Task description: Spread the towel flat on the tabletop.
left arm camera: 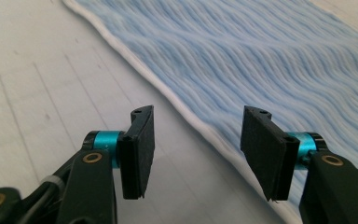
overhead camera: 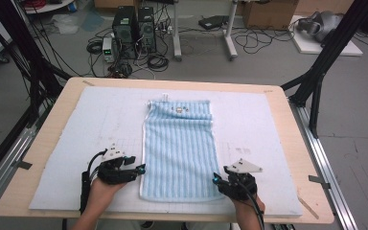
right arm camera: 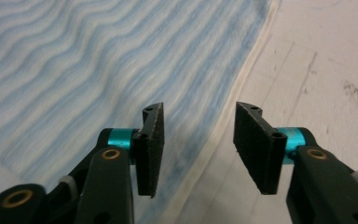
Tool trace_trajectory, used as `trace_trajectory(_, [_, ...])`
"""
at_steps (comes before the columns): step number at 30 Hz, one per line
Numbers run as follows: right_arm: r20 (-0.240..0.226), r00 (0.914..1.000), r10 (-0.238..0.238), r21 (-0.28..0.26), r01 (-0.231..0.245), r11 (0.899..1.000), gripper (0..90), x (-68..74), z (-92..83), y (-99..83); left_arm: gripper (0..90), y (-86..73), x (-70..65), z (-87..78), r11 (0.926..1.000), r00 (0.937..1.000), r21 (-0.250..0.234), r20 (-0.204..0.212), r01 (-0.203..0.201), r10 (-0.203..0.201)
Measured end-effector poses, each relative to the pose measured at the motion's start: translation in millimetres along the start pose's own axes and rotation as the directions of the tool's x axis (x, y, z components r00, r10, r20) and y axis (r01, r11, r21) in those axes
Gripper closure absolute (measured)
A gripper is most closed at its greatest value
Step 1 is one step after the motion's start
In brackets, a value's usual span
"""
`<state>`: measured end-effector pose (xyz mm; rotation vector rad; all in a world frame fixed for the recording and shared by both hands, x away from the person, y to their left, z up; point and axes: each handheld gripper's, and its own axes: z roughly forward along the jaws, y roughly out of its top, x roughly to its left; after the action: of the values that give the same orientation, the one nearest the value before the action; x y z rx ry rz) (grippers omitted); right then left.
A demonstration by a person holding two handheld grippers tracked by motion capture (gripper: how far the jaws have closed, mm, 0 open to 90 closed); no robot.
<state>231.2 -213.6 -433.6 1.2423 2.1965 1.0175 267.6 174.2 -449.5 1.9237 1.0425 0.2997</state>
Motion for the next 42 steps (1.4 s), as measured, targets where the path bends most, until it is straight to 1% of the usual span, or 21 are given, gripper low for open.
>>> trace_trajectory(2, [-0.006,1.0000,0.000,-0.008,-0.001,1.000,56.7,6.0,-5.8,-7.9,47.5,-5.8,-6.2,-4.6,1.0000,0.9999,0.008,0.013,0.000,0.000])
trace_trajectory(5, [-0.010,0.9999,0.003,-0.009,-0.003,1.000,56.5,12.4,-10.8,-16.7,49.2,-14.8,-17.4,-11.2,0.9998,0.9987,0.019,0.051,0.001,-0.002])
trace_trajectory(6, [-0.014,0.9998,0.012,-0.002,-0.012,1.000,56.4,15.1,-12.5,-20.0,49.9,-17.4,-20.6,-12.1,0.9998,0.9984,0.021,0.057,-0.002,0.001])
trace_trajectory(8, [0.006,1.0000,-0.001,-0.006,0.001,1.000,57.5,18.6,-14.9,-24.0,50.1,-21.0,-26.5,-13.8,0.9997,0.9986,0.014,0.048,-0.023,0.022])
trace_trajectory(9, [0.005,1.0000,0.007,-0.009,-0.007,1.000,58.0,19.3,-15.4,-25.5,50.7,-22.4,-30.1,-15.1,0.9994,0.9986,0.019,0.045,-0.029,0.028])
trace_trajectory(10, [0.001,0.9997,0.025,0.006,-0.025,1.000,58.1,19.5,-14.7,-28.1,53.0,-23.4,-32.4,-15.6,0.9993,0.9987,0.017,0.040,-0.032,0.031])
trace_trajectory(11, [0.003,0.9996,0.028,0.017,-0.028,0.999,58.6,19.5,-13.6,-29.8,54.0,-24.5,-34.9,-16.6,0.9988,0.9985,0.021,0.032,-0.045,0.044])
trace_trajectory(13, [-0.002,0.9987,0.050,0.001,-0.050,0.999,61.8,18.8,-13.7,-34.2,63.1,-27.7,-39.1,-18.4,0.9970,0.9970,0.016,-0.009,-0.076,0.077])
trace_trajectory(14, [-0.004,0.9988,0.049,-0.004,-0.049,0.999,66.6,19.3,-14.4,-35.3,69.4,-29.4,-39.8,-19.8,0.9958,0.9956,0.014,-0.023,-0.091,0.091])
trace_trajectory(15, [-0.011,0.9993,0.036,-0.007,-0.036,0.999,74.6,20.8,-15.4,-36.2,78.4,-30.4,-38.8,-21.1,0.9963,0.9963,0.012,-0.004,-0.085,0.085])
trace_trajectory(16, [-0.016,0.9996,0.021,-0.011,-0.022,1.000,79.0,22.8,-15.8,-36.8,86.7,-31.9,-38.8,-21.9,0.9973,0.9972,0.010,0.017,-0.073,0.073])
trace_trajectory(17, [-0.022,0.9997,0.010,-0.012,-0.011,1.000,83.1,25.4,-15.9,-37.2,87.9,-33.1,-39.5,-22.9,0.9966,0.9965,0.008,0.015,-0.083,0.082])
trace_trajectory(18, [-0.017,0.9999,0.003,-0.012,-0.003,1.000,85.1,27.2,-16.4,-37.2,88.1,-34.2,-40.1,-24.2,0.9963,0.9962,0.007,0.019,-0.085,0.085])
trace_trajectory(22, [-0.032,0.9995,-0.006,-0.005,0.006,1.000,85.9,31.0,-20.5,-39.0,88.5,-39.0,-39.2,-31.1,0.9981,0.9970,0.010,0.049,-0.060,0.060])
trace_trajectory(26, [-0.040,0.9989,-0.026,-0.011,0.026,1.000,86.3,36.7,-31.5,-43.8,88.5,-46.4,-39.7,-39.6,0.9985,0.9958,0.006,0.074,-0.055,0.055])
trace_trajectory(31, [-0.057,0.9978,-0.034,-0.029,0.032,0.999,86.8,43.1,-44.4,-50.3,88.5,-55.3,-42.1,-51.1,0.9982,0.9933,-0.001,0.099,-0.060,0.060])
trace_trajectory(33, [-0.069,0.9968,-0.040,-0.027,0.038,0.999,86.9,45.9,-48.7,-52.9,88.5,-58.9,-44.5,-55.8,0.9980,0.9920,-0.004,0.109,-0.063,0.063])
trace_trajectory(35, [-0.068,0.9964,-0.051,-0.017,0.050,0.999,86.9,49.0,-52.8,-55.7,88.5,-62.8,-47.1,-59.8,0.9978,0.9902,-0.009,0.123,-0.066,0.066])
trace_trajectory(39, [-0.074,0.9960,-0.051,-0.006,0.050,0.999,86.9,53.7,-61.8,-62.3,88.5,-71.9,-52.2,-65.6,0.9974,0.9866,-0.006,0.146,-0.072,0.072])
trace_trajectory(40, [-0.083,0.9952,-0.050,-0.006,0.050,0.999,86.6,54.7,-64.5,-63.4,88.4,-74.1,-53.6,-67.3,0.9972,0.9853,-0.004,0.154,-0.074,0.074])
trace_trajectory(42, [-0.091,0.9945,-0.053,-0.007,0.053,0.999,81.1,56.5,-69.8,-64.9,87.8,-75.1,-54.1,-69.3,0.9972,0.9840,-0.020,0.162,-0.072,0.074])
